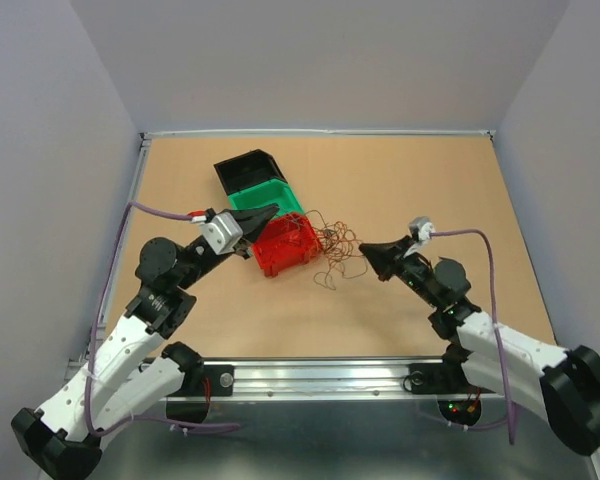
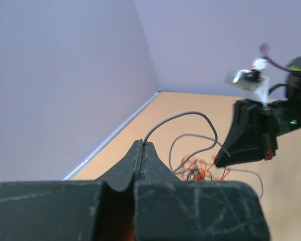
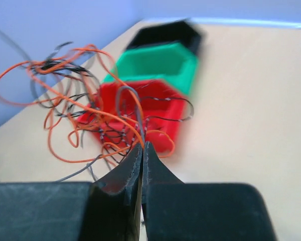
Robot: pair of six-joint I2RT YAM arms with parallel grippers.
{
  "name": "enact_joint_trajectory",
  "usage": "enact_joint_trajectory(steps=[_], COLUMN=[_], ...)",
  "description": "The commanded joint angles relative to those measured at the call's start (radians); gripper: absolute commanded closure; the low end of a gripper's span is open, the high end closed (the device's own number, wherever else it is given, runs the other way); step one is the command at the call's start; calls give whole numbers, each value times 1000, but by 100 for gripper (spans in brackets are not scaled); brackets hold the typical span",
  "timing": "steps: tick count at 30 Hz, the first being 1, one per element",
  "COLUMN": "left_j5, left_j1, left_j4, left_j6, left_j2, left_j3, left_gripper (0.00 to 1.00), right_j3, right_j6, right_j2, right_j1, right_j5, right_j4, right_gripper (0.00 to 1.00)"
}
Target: Untangle the cables
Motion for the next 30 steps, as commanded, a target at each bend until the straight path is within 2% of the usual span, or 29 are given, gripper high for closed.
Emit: enact_joint_trajectory(steps=[1, 3, 4, 7, 9, 11, 13, 16, 17, 20, 22, 25, 27, 30], left_j5=[-354, -491, -616, -862, -887, -808, -817, -843, -799, -756, -819, -852, -838, -773], left_j1=[27, 50, 56, 74, 90, 94, 94, 96, 98, 98, 98, 101, 104, 105], left_j4=[203, 280, 303, 381, 404, 404, 406, 408, 400, 378, 394, 410, 443, 530], left_j6=[-85, -104, -108, -136, -153, -145, -144, -134, -130, -122, -119, -107, -101, -72], left_j2=[-88, -151, -170, -223, -242, -254, -262, -253, -241, -205, -182, -130, -92, -32], left_j3=[-61, -95, -126, -170, -183, -197, -198, -189, -184, -172, -169, -161, -166, -187], left_gripper=[100, 100, 100, 100, 100, 100, 100, 100, 100, 100, 100, 100, 100, 100], right_j3=[-92, -135, -143, -183, -204, -229, -246, -263, -266, -255, -248, -248, -249, -245], right_j6=[15, 35, 39, 68, 81, 90, 113, 115, 110, 89, 87, 81, 70, 61], right_j2=[-179, -285, -315, -426, -480, -562, -614, -692, -701, -685, -665, -636, -622, -600], right_j1=[1, 2, 1, 1, 1, 2, 1, 2, 1, 2, 2, 2, 1, 1], right_j5=[556, 626, 698, 857, 884, 939, 1000, 984, 941, 870, 855, 824, 801, 758], right_j4=[-159, -171, -182, -213, -219, -231, -260, -280, -282, -280, -274, -247, -225, -213], right_gripper=[99, 99, 99, 100, 100, 99, 100, 99, 99, 90, 77, 29, 18, 16])
